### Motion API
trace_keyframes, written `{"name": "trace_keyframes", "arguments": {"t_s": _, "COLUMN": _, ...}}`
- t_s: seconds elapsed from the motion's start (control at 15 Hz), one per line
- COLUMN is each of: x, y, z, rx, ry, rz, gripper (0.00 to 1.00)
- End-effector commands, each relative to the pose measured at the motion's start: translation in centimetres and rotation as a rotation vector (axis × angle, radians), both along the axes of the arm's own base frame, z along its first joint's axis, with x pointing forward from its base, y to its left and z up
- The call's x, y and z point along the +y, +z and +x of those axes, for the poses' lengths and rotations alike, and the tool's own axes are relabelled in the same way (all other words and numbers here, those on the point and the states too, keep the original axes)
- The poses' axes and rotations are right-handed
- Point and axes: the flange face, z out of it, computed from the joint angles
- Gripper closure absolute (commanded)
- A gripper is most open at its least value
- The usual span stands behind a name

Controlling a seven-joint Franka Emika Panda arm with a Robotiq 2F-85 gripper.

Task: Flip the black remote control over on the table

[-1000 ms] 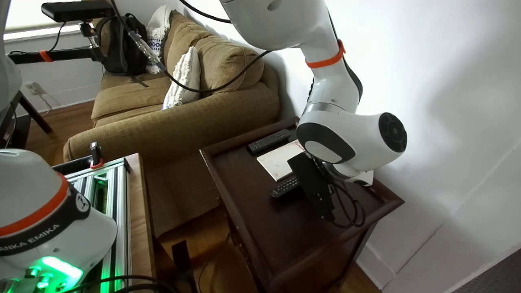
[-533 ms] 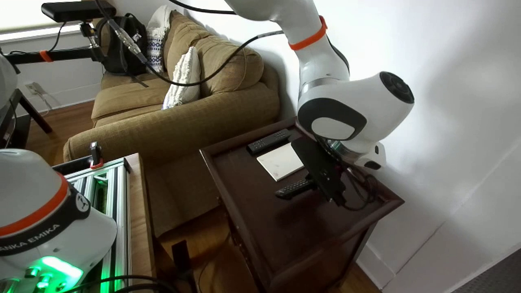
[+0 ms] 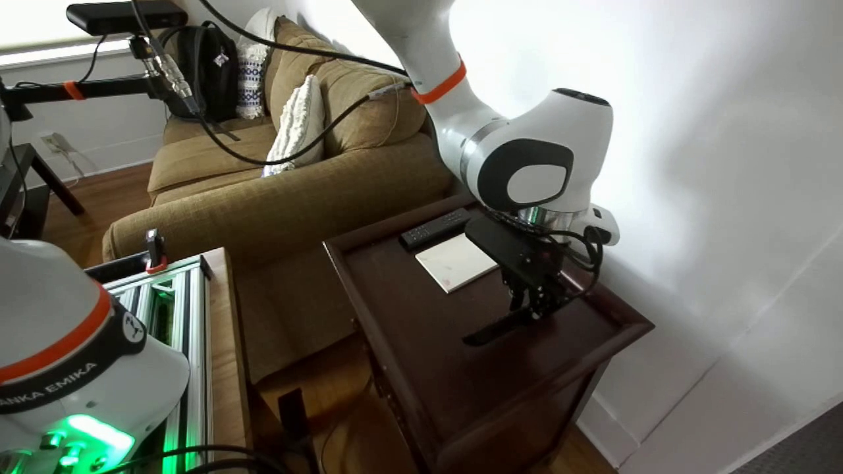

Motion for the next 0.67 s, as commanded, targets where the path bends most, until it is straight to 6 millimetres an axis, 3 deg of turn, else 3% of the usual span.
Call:
{"name": "trace_keyframes", "arguments": {"t_s": 0.0, "x": 1.4, "y": -0.4, "z": -0.1, "rx": -0.032, "ry": 0.05, "rz": -0.178, "gripper": 0.91}}
{"name": "trace_keyframes", "arguments": {"t_s": 0.33, "x": 3.6, "y": -1.0, "z": 0.4, "rx": -0.098, "ry": 0.083, "rz": -0.378, "gripper": 0.91}}
{"name": "trace_keyframes", "arguments": {"t_s": 0.6, "x": 4.5, "y": -2.8, "z": 0.2, "rx": -0.117, "ry": 0.039, "rz": -0.414, "gripper": 0.91}}
